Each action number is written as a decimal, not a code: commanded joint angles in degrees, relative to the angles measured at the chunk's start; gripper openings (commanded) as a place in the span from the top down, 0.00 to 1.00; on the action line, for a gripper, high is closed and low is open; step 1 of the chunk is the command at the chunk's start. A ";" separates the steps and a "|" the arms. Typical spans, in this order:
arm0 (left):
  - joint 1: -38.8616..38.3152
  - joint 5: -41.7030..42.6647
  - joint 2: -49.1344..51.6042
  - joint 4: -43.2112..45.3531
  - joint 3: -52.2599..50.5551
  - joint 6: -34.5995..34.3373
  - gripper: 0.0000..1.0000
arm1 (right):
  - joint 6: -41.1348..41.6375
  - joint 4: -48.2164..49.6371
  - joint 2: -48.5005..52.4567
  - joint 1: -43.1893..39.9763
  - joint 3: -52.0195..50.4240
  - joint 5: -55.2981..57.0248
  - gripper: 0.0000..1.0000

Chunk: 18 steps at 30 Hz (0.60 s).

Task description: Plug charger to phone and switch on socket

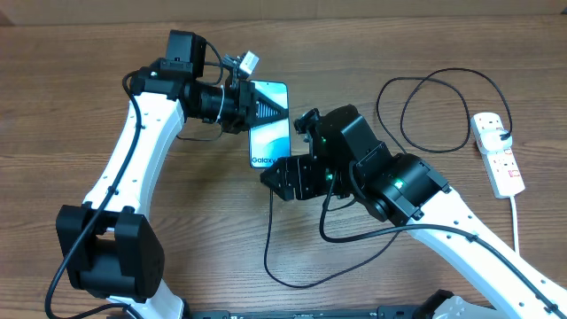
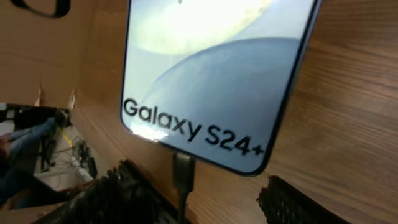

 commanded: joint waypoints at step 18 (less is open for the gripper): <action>-0.02 2.84 -0.57 0.76 0.15 -5.84 0.96 | 5.57 -1.81 -0.39 2.32 1.18 5.14 0.33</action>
